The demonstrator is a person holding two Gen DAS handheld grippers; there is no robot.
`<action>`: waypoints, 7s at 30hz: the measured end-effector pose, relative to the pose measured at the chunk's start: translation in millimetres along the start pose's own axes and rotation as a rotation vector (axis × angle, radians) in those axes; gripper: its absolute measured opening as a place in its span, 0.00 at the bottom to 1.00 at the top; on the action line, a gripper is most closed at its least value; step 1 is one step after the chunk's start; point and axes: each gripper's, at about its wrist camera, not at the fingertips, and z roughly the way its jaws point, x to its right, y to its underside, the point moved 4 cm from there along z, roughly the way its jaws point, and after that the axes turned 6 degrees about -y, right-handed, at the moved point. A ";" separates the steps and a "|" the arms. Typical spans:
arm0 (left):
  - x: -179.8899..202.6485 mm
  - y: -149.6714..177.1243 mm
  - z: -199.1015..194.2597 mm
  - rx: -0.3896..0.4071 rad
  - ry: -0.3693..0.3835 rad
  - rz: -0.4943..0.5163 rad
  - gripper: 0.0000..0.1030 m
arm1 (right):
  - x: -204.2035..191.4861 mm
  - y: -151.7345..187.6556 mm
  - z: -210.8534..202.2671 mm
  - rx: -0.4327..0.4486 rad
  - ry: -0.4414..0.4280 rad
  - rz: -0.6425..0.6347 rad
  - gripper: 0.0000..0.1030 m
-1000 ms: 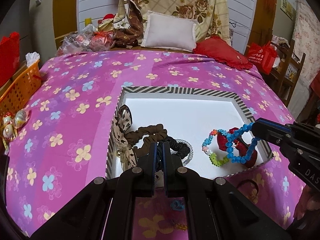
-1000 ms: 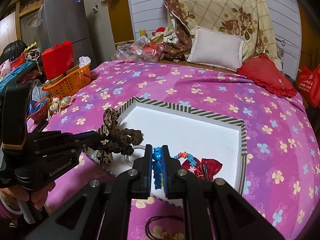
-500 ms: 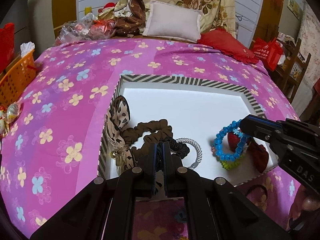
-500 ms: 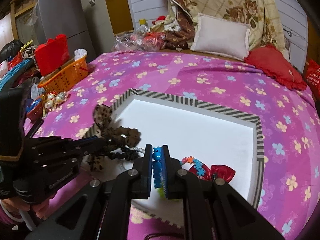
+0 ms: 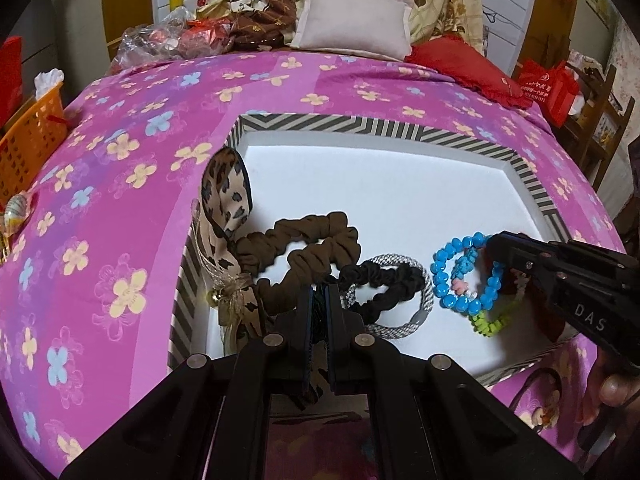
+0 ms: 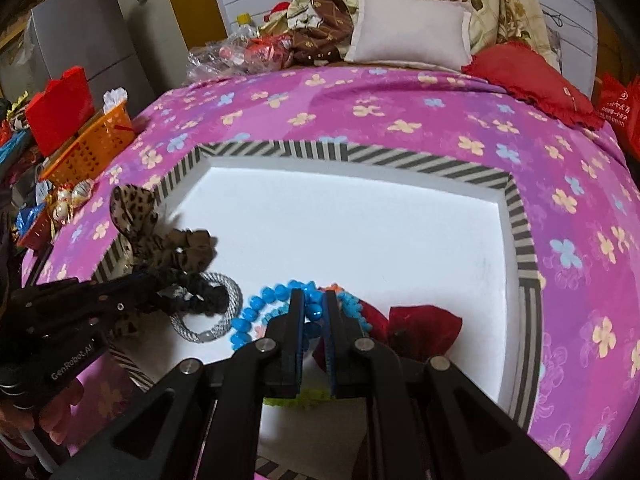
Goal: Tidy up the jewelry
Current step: 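Open both grippers to drop the bracelet and hair ties in the tray, then withdraw both grippers toward the brown hair tie and orange beaded bracelet, then grasp the brown elastic hair tie with the charm using the right gripper, then grasp the orange beaded charm bracelet with the left gripper while the right holds the hair tie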
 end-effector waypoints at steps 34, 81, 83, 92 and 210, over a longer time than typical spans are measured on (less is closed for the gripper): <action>-14.9 16.3 -42.5 0.039 -0.034 -0.044 0.36 | -18.9 23.8 -74.7 0.115 0.025 0.013 0.61; 8.7 80.0 -111.5 0.102 -0.052 0.025 0.36 | -55.7 104.3 -130.6 0.080 0.061 -0.045 0.69; 9.1 81.4 -112.0 0.102 -0.053 0.029 0.36 | -54.4 107.0 -130.8 0.075 0.063 -0.044 0.69; 6.2 91.2 -105.6 0.063 -0.022 0.020 0.36 | -42.4 121.4 -123.6 0.045 0.075 -0.023 0.70; 17.4 90.3 -44.6 -0.019 0.008 0.040 0.36 | -46.9 142.3 -87.0 0.018 0.017 -0.112 0.22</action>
